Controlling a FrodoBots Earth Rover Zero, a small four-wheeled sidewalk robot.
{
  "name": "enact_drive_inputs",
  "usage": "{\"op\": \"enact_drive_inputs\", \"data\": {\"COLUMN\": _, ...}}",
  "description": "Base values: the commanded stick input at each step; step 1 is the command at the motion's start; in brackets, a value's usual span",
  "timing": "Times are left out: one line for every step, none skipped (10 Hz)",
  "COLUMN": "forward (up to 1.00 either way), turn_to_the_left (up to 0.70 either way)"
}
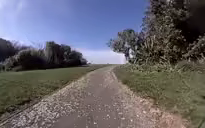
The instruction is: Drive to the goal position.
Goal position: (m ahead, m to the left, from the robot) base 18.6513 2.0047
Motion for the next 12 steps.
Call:
{"op": "enact_drive_inputs", "data": {"forward": 0.7, "turn_to_the_left": 0.0}}
{"op": "enact_drive_inputs", "data": {"forward": 0.7, "turn_to_the_left": 0.0}}
{"op": "enact_drive_inputs", "data": {"forward": 0.7, "turn_to_the_left": 0.0}}
{"op": "enact_drive_inputs", "data": {"forward": 0.7, "turn_to_the_left": 0.0}}
{"op": "enact_drive_inputs", "data": {"forward": 0.7, "turn_to_the_left": 0.0}}
{"op": "enact_drive_inputs", "data": {"forward": 0.7, "turn_to_the_left": 0.0}}
{"op": "enact_drive_inputs", "data": {"forward": 0.7, "turn_to_the_left": 0.0}}
{"op": "enact_drive_inputs", "data": {"forward": 0.7, "turn_to_the_left": 0.0}}
{"op": "enact_drive_inputs", "data": {"forward": 0.7, "turn_to_the_left": 0.0}}
{"op": "enact_drive_inputs", "data": {"forward": 0.7, "turn_to_the_left": 0.0}}
{"op": "enact_drive_inputs", "data": {"forward": 0.7, "turn_to_the_left": 0.0}}
{"op": "enact_drive_inputs", "data": {"forward": 0.7, "turn_to_the_left": 0.0}}
